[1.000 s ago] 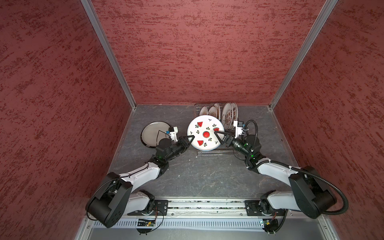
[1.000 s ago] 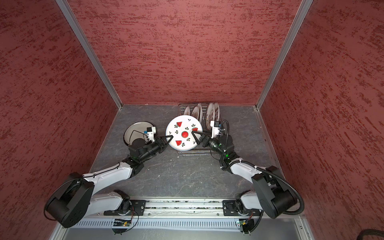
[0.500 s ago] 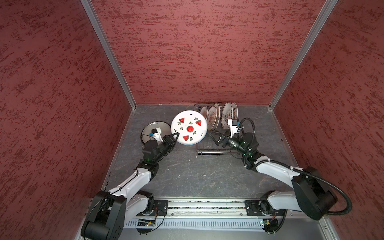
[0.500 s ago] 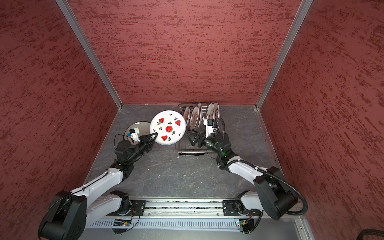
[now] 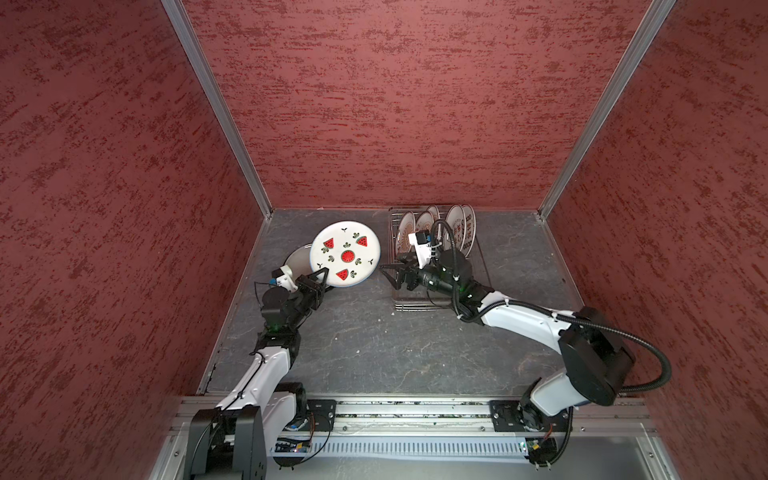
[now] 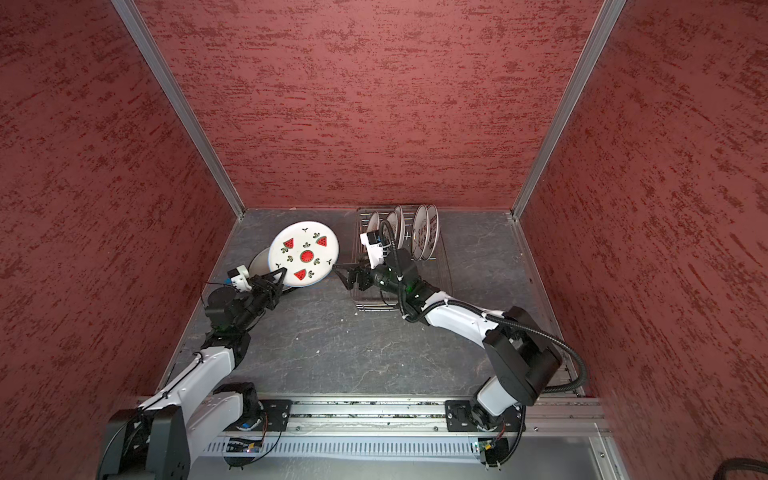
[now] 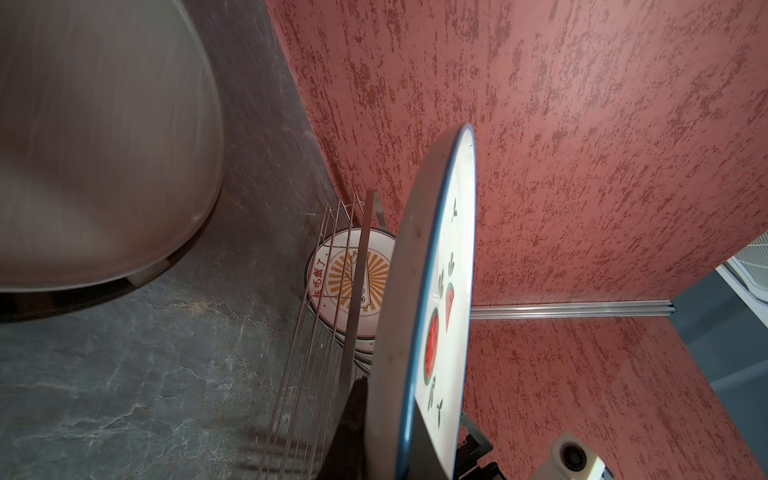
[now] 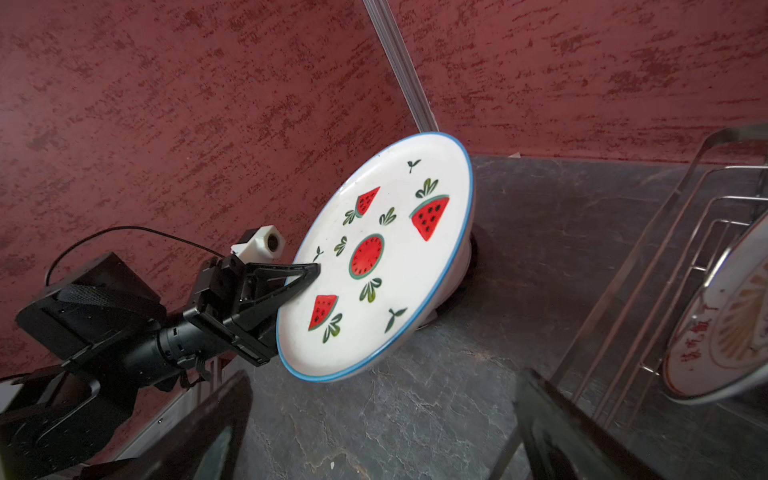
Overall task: Unload the plates from the dish rack
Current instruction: 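Carry the watermelon plate toward the stacked plates with the left gripper while the right releases, then lower the watermelon plate flat onto the white plate stack with the left gripper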
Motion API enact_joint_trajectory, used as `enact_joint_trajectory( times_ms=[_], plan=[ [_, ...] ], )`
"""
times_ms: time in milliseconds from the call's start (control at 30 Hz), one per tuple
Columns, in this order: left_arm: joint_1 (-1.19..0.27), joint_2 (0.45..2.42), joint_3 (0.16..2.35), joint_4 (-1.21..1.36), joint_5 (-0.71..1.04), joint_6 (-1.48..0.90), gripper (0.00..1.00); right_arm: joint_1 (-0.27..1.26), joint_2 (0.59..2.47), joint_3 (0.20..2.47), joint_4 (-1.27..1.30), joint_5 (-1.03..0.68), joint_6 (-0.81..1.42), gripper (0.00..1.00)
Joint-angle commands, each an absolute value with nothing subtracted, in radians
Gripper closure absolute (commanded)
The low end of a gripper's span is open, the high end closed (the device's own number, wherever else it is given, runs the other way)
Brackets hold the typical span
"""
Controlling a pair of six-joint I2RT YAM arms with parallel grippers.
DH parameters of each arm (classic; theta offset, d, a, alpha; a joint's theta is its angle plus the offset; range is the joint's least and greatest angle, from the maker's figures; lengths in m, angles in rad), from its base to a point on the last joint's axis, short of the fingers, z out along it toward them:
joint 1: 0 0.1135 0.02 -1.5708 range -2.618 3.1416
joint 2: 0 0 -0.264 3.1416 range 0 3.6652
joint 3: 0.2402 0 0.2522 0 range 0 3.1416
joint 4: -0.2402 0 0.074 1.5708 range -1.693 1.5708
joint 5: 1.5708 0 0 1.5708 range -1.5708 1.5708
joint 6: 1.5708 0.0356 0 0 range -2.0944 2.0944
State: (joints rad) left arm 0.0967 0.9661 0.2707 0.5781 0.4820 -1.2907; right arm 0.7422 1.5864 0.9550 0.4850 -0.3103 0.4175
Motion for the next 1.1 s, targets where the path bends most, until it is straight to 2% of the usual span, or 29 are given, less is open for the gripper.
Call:
enact_joint_trajectory(
  times_ms=[0,100,400,767,1067],
  plan=[
    [0.154,0.923,0.276,0.689,0.554,-1.326,1.0,0.785,1.64,1.042,0.389,-0.287,0.351,0.01],
    [0.182,0.908,0.26,0.661,0.533,-1.317,1.0,0.818,1.7,1.109,0.344,-0.203,0.335,0.01],
    [0.292,0.904,0.229,0.643,0.502,-1.325,1.0,0.854,1.852,1.275,0.296,-0.187,0.349,0.01],
    [0.321,0.952,0.256,0.597,0.389,-1.291,1.0,0.854,2.016,1.401,0.407,-0.162,0.416,0.01],
    [0.32,1.052,0.304,0.545,0.301,-1.222,1.0,0.854,2.16,1.562,0.375,-0.153,0.443,0.01]
  ],
)
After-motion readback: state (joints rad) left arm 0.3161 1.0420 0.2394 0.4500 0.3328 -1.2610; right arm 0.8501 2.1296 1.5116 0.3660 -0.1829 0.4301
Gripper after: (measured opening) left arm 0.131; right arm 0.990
